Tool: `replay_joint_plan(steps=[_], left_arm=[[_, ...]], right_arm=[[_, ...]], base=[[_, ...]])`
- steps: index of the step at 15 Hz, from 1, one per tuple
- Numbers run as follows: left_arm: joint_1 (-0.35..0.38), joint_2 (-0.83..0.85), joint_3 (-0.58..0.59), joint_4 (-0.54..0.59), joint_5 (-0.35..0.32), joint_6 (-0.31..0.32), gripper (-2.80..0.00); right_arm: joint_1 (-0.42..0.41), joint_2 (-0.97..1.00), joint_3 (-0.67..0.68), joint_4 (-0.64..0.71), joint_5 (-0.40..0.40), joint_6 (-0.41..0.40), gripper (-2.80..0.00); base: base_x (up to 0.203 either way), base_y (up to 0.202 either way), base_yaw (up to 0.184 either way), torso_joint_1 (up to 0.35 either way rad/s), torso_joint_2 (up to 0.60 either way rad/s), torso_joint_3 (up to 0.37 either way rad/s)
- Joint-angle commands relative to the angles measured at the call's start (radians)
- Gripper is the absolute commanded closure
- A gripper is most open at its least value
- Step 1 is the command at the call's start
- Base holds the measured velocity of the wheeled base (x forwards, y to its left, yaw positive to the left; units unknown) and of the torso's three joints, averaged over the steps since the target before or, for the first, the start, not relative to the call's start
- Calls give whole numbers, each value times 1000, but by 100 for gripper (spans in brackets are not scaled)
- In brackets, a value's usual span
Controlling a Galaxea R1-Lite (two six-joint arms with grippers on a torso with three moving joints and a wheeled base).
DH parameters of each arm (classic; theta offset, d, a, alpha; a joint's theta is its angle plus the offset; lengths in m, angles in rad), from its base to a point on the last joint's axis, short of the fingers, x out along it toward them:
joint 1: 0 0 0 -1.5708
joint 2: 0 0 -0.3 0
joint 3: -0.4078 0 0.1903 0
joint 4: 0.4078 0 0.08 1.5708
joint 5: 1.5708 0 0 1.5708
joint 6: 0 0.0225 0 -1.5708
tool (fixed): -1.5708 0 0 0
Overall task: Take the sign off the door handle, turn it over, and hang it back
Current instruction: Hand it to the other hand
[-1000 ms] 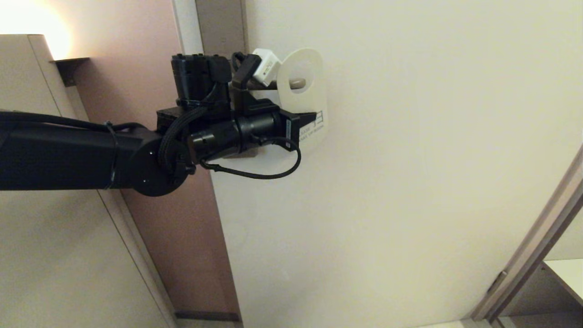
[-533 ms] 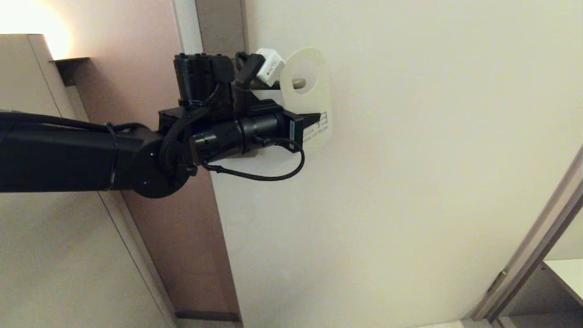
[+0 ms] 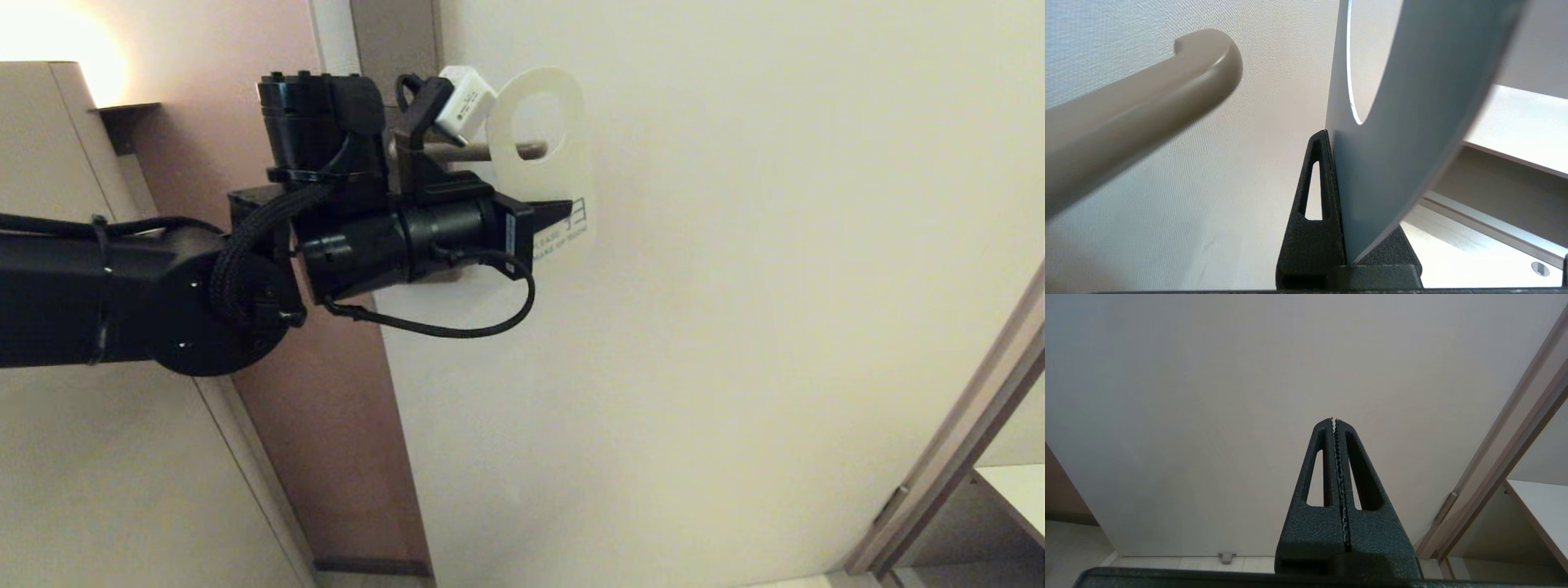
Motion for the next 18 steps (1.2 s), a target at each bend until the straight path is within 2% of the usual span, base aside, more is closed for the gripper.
replay_joint_plan(steps=[1, 6, 9, 10, 12, 14, 18], left_arm=[[-1, -53, 32, -3, 6, 0, 0], [0, -149, 126, -5, 7, -1, 0], [0, -186, 133, 6, -4, -11, 0], [0, -209, 135, 35, -27, -13, 0], [-1, -252, 152, 75, -137, -16, 0], [-1, -259, 156, 78, -201, -25, 0], [-1, -249, 151, 72, -375, -98, 0]], right_arm=[[0, 1, 0, 0, 0, -1, 0], [0, 1, 0, -1, 0, -1, 0], [0, 1, 0, 0, 0, -1, 0], [0, 1, 0, 0, 0, -1, 0], [0, 1, 0, 0, 0, -1, 0], [0, 1, 0, 0, 0, -1, 0], [0, 1, 0, 0, 0, -1, 0]], base=[[0, 0, 0, 0, 0, 0], [0, 0, 0, 0, 0, 0], [0, 0, 0, 0, 0, 0], [0, 0, 0, 0, 0, 0], [0, 0, 0, 0, 0, 0], [0, 0, 0, 0, 0, 0], [0, 0, 0, 0, 0, 0]])
